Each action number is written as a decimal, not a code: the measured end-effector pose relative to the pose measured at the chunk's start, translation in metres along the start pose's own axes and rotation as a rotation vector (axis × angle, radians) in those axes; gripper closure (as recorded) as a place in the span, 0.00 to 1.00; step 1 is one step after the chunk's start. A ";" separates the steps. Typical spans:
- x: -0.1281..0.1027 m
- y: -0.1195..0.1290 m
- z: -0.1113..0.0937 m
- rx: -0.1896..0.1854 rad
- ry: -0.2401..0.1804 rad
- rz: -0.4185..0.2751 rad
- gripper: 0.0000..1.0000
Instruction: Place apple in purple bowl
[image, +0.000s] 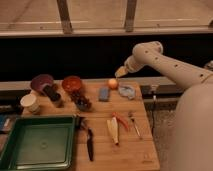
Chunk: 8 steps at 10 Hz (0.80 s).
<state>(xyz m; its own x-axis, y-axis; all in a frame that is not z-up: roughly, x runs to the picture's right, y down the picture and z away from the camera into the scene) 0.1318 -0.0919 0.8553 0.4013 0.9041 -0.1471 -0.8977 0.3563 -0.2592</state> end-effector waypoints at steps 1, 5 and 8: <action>0.007 -0.002 0.005 0.047 0.031 -0.012 0.30; 0.024 -0.005 0.047 0.043 0.101 -0.019 0.30; 0.015 0.000 0.062 -0.019 0.087 -0.003 0.30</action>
<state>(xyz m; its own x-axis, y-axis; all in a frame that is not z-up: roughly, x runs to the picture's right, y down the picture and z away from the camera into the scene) 0.1264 -0.0637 0.9121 0.4194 0.8787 -0.2280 -0.8929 0.3541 -0.2780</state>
